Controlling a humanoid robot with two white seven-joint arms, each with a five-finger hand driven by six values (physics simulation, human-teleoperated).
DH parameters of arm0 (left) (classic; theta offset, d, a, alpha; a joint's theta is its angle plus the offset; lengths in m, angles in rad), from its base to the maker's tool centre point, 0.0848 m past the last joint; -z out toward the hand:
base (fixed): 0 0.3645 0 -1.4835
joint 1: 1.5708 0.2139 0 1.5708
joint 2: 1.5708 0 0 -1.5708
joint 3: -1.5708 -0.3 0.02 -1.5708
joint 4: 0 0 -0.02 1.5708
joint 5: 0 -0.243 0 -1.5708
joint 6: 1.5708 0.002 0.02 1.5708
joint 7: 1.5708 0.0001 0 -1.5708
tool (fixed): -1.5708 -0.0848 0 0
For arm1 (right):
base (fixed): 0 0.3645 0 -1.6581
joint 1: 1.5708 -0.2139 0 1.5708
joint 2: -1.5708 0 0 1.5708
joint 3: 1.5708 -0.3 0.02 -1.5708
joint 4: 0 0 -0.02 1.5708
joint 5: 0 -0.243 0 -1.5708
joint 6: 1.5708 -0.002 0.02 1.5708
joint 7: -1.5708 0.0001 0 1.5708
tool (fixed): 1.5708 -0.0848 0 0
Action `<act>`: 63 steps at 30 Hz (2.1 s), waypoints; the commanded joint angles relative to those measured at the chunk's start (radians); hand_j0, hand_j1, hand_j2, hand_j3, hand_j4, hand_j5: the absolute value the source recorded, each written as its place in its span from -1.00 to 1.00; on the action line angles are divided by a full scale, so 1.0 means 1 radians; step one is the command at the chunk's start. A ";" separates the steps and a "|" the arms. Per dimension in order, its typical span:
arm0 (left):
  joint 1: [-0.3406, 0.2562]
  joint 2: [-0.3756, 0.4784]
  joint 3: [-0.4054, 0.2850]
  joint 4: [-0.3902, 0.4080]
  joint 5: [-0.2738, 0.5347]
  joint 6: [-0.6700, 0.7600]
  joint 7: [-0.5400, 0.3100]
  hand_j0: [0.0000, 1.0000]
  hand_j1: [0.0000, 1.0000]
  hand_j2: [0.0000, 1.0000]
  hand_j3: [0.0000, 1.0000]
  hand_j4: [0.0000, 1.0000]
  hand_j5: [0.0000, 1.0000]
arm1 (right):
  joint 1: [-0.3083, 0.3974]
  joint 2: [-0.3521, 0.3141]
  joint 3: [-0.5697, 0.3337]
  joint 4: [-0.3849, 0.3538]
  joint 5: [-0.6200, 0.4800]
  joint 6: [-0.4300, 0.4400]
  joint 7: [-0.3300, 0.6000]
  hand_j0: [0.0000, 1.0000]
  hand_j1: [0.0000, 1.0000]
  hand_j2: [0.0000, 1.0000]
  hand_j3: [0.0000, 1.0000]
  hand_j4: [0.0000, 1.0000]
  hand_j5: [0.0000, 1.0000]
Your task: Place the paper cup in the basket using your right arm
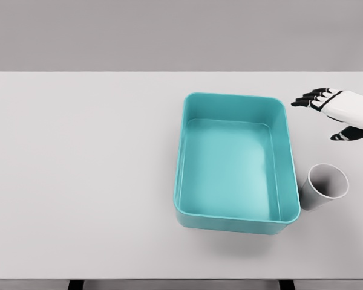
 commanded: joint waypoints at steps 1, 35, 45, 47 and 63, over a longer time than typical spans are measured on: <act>0.000 0.000 0.000 0.000 0.001 0.000 0.000 1.00 1.00 1.00 1.00 1.00 1.00 | 0.000 -0.004 -0.003 0.005 -0.007 -0.004 -0.002 1.00 1.00 1.00 1.00 1.00 1.00; 0.000 0.000 0.000 0.000 -0.001 0.000 0.001 1.00 1.00 1.00 1.00 1.00 1.00 | 0.179 -0.134 -0.003 0.129 -0.420 -0.055 -0.322 1.00 1.00 1.00 1.00 1.00 1.00; 0.000 0.000 0.000 0.000 -0.001 0.000 0.000 1.00 1.00 1.00 1.00 1.00 1.00 | 0.164 -0.053 0.003 0.127 -0.446 -0.055 -0.223 1.00 1.00 1.00 1.00 1.00 1.00; 0.000 0.000 0.000 0.002 -0.001 0.000 0.000 1.00 1.00 1.00 1.00 1.00 1.00 | 0.167 -0.055 0.005 0.127 -0.489 -0.055 -0.193 1.00 1.00 1.00 1.00 1.00 1.00; 0.000 0.000 0.000 0.000 -0.001 0.000 0.000 1.00 1.00 1.00 1.00 1.00 1.00 | 0.101 -0.114 -0.003 0.101 -1.108 0.094 0.470 1.00 1.00 1.00 1.00 1.00 1.00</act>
